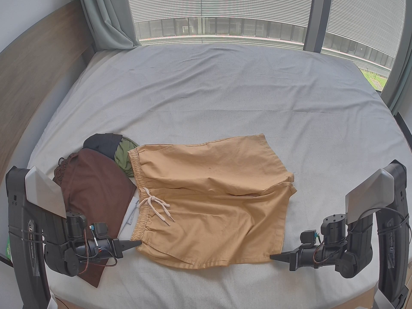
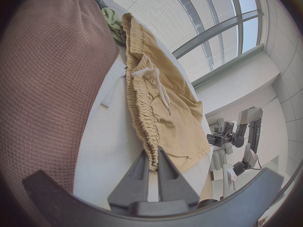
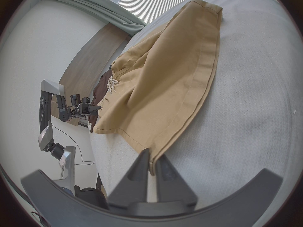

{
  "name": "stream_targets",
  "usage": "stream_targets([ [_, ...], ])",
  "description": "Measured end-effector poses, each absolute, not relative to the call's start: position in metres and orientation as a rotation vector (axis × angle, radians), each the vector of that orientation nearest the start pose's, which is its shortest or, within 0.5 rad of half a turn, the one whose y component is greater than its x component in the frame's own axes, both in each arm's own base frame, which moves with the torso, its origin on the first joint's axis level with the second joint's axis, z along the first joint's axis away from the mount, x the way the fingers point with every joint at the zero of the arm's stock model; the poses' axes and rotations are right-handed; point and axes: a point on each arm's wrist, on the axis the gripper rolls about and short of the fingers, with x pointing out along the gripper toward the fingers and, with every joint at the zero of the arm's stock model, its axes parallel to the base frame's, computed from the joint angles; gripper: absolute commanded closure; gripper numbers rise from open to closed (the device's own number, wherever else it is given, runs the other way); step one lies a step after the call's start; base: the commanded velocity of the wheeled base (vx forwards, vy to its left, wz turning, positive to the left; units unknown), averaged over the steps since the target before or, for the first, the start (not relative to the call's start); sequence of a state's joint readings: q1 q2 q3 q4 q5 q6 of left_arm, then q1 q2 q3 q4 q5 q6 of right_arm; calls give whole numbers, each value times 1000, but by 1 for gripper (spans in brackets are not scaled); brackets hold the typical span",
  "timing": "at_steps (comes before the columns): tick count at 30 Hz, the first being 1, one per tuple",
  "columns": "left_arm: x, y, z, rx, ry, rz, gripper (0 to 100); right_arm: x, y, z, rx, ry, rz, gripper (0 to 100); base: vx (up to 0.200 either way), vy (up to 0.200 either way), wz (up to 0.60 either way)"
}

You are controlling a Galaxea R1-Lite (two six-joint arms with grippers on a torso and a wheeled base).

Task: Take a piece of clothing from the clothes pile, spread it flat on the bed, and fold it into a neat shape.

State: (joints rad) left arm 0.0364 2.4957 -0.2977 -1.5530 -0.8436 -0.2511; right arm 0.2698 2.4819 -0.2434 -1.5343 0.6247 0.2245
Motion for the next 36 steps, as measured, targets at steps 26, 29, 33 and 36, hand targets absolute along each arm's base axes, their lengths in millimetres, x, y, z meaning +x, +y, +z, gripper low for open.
stream_targets([
  [26,263,-7,-62,-465,707,-723,100,213,62,-31,282,819,659,100,0,0,0],
  [29,261,-7,-62,-467,715,-722,100,211,57,-29,273,817,649,100,0,0,0],
  [33,259,-7,-62,-469,721,-719,100,210,52,-29,257,810,639,100,0,0,0],
  [36,256,-7,-61,-462,724,-723,100,209,50,-29,249,815,635,100,0,0,0],
])
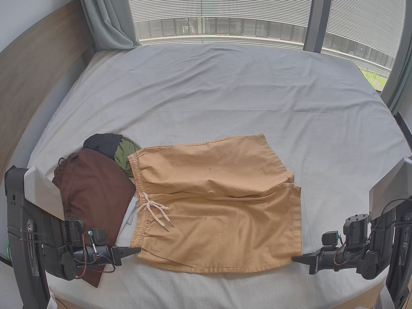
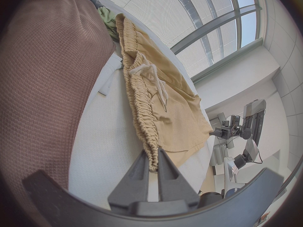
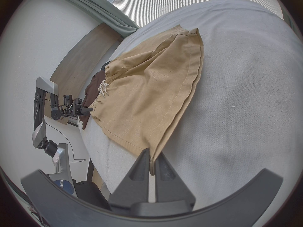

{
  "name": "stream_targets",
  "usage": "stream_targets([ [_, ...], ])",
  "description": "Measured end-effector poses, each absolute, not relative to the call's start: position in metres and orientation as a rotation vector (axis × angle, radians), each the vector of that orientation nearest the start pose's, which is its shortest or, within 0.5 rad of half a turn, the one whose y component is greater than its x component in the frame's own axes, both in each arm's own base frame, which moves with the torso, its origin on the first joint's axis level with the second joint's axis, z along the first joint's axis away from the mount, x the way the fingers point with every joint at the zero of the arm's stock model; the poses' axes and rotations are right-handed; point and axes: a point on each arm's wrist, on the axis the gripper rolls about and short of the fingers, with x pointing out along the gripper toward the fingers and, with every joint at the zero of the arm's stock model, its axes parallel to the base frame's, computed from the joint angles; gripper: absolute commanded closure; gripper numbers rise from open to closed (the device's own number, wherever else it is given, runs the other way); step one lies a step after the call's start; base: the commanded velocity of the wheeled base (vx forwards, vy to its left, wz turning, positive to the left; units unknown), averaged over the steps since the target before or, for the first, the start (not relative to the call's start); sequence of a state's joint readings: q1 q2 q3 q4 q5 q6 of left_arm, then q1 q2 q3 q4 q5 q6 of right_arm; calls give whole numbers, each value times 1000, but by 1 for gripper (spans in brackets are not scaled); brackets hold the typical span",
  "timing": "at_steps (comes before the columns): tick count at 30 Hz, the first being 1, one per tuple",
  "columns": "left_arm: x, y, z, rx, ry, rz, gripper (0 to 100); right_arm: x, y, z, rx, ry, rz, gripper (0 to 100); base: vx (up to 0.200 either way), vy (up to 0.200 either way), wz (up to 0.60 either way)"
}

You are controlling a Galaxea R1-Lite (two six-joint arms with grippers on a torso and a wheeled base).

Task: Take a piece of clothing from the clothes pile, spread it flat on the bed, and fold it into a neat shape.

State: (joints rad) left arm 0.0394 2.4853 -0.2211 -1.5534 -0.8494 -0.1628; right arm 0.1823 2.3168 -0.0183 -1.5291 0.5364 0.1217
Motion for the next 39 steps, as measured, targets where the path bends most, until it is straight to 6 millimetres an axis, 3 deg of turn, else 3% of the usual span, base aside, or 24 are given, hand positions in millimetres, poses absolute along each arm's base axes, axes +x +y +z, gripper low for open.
stream_targets([
  [20,233,6,-53,-402,680,-835,100,206,45,-35,145,832,665,100,0,0,0],
  [39,223,8,-49,-343,652,-871,100,204,41,-36,89,838,679,100,0,0,0],
])
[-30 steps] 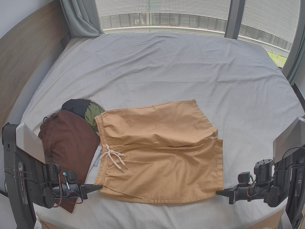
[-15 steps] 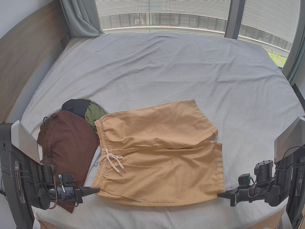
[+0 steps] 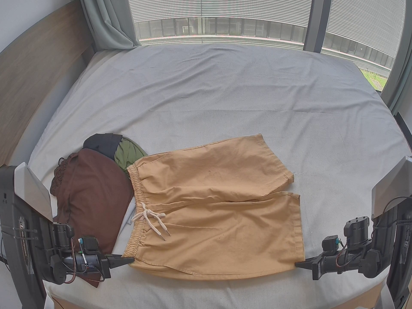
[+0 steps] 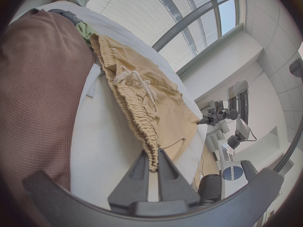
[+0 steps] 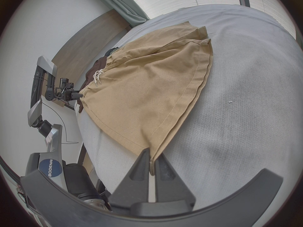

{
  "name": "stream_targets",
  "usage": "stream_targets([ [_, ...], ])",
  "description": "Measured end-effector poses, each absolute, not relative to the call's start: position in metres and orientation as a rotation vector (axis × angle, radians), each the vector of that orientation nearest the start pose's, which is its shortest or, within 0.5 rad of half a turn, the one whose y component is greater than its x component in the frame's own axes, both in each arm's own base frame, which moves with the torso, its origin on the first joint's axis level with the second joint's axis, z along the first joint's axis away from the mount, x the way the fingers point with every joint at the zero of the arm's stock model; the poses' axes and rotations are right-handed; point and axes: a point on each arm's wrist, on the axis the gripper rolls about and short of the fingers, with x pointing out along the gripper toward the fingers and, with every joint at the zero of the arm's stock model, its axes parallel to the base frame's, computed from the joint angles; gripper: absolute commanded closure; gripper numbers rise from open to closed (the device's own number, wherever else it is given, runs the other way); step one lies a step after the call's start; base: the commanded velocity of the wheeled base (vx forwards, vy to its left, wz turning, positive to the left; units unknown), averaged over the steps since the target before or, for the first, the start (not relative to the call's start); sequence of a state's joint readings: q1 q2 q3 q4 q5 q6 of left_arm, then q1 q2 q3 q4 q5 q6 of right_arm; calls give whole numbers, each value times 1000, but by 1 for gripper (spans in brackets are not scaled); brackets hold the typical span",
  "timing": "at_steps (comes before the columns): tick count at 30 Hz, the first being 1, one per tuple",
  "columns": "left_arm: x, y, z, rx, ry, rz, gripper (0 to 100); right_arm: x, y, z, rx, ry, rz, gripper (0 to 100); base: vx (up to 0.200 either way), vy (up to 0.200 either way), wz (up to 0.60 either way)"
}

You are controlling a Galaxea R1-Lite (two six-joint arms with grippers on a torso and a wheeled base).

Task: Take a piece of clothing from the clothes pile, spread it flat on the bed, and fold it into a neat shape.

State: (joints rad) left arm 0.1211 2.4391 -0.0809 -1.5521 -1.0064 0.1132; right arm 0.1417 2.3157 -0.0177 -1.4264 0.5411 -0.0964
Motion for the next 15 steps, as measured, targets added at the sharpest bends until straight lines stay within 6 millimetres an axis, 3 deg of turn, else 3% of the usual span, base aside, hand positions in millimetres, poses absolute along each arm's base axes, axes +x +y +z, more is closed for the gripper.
stream_targets([
  [15,207,12,-52,-302,640,-916,100,200,40,-34,59,854,710,100,0,0,0],
])
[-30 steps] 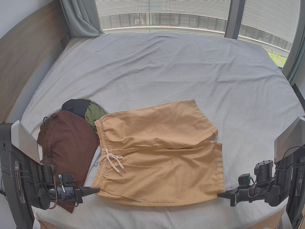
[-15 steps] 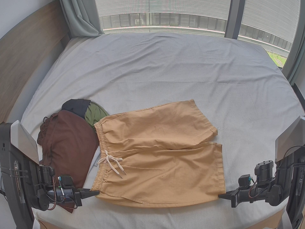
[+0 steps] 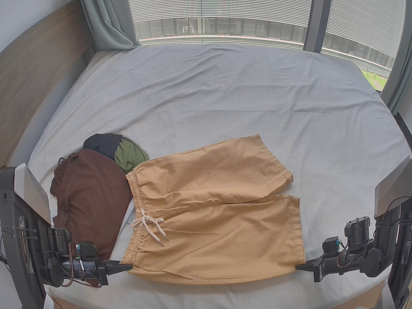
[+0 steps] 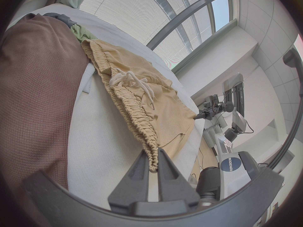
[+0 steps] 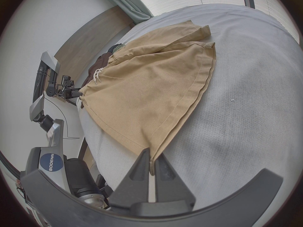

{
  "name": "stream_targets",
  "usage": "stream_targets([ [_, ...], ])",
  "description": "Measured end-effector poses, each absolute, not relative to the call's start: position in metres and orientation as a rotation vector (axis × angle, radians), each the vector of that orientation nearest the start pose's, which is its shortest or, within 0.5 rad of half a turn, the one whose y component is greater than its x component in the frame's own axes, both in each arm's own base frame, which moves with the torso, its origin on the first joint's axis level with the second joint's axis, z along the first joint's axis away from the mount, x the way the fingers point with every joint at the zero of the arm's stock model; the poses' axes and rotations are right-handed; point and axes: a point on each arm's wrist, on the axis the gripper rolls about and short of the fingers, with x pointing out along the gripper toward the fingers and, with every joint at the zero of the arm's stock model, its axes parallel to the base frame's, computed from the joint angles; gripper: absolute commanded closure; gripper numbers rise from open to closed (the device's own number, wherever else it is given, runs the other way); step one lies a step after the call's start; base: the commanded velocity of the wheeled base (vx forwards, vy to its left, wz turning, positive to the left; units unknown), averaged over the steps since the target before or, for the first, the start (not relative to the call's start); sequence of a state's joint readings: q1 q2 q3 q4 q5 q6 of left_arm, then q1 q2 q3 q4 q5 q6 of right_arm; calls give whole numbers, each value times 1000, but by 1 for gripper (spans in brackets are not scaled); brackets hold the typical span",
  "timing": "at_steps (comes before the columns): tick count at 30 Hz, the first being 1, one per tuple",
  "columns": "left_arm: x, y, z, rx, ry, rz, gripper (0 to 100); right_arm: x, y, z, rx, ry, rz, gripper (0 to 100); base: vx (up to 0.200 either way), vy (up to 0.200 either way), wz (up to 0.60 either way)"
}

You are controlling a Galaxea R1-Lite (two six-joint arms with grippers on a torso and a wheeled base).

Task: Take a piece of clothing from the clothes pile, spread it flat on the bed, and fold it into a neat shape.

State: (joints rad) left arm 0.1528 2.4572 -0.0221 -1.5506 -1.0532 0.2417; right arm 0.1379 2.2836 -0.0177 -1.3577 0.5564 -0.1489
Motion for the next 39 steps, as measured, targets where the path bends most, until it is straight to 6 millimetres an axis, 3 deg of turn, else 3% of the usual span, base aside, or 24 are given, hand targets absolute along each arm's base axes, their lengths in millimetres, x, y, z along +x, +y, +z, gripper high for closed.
stream_targets([
  [16,206,9,-53,-303,644,-938,100,206,39,-19,89,742,748,100,0,0,0],
  [27,225,7,-38,-409,636,-905,100,213,42,-5,147,645,738,100,0,0,0],
  [39,245,2,-22,-375,557,-922,100,219,44,8,188,587,742,100,0,0,0],
])
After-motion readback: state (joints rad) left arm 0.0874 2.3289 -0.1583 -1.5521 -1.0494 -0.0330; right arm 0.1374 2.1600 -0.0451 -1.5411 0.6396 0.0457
